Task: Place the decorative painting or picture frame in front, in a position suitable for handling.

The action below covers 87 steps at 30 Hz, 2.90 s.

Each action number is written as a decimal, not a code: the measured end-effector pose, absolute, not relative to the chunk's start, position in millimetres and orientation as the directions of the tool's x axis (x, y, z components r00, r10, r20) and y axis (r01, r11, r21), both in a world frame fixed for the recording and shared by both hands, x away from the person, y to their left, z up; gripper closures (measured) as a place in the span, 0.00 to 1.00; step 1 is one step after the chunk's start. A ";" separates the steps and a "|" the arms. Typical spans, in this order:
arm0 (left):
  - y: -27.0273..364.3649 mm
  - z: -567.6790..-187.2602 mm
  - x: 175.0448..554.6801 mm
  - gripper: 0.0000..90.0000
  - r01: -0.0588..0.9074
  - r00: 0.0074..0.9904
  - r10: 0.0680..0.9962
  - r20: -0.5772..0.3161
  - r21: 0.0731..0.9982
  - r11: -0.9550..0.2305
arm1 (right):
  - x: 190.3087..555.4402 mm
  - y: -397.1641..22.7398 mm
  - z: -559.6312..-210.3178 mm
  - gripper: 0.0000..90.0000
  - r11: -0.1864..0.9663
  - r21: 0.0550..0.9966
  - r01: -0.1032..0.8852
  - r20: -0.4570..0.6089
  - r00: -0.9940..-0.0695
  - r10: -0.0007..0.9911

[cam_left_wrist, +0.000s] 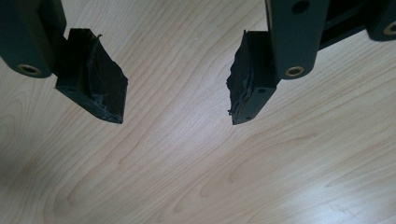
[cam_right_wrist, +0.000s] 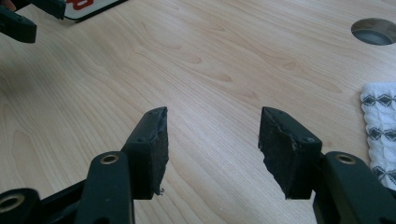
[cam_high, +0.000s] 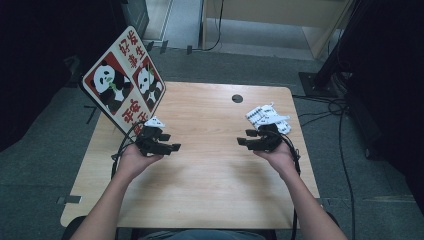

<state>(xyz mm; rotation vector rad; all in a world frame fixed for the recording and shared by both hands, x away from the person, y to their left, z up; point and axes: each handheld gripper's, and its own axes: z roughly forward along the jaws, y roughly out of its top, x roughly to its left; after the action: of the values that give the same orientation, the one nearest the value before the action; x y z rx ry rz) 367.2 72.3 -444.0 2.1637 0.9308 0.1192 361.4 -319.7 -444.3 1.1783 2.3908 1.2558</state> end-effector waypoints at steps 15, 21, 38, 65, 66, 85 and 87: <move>70.2 -442.1 372.5 0.40 0.570 0.744 0.641 -0.185 0.677 -0.465 | 357.1 -323.9 -450.1 0.53 0.307 0.761 0.572 0.194 -0.651 0.734; 76.2 -438.9 370.6 0.40 0.588 0.729 0.649 -0.217 0.684 -0.432 | 358.9 -323.2 -449.7 0.51 0.313 0.757 0.574 0.188 -0.650 0.737; 108.7 -432.3 351.7 0.40 0.621 0.674 0.700 -0.236 0.695 -0.363 | 375.7 -308.3 -447.9 0.51 0.336 0.754 0.565 0.198 -0.683 0.703; 169.6 -414.1 341.2 0.42 0.622 0.632 0.740 -0.231 0.720 -0.306 | 377.1 -305.1 -449.7 0.50 0.361 0.729 0.582 0.199 -0.685 0.701; 169.6 -414.1 341.2 0.42 0.622 0.632 0.740 -0.231 0.720 -0.306 | 377.1 -305.1 -449.7 0.50 0.361 0.729 0.582 0.199 -0.685 0.701; 203.7 -412.4 344.0 0.42 0.651 0.580 0.777 -0.244 0.713 -0.262 | 368.4 -310.6 -452.9 0.50 0.377 0.723 0.578 0.180 -0.685 0.706; 207.6 -412.1 344.8 0.43 0.651 0.576 0.780 -0.244 0.714 -0.258 | 366.7 -312.8 -453.1 0.50 0.374 0.724 0.580 0.179 -0.682 0.709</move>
<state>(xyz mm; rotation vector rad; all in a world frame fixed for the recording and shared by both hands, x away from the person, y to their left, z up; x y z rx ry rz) 344.8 207.6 -412.1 1.9896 1.1436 0.1997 366.7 -312.8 -453.1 1.1682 2.4663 1.1965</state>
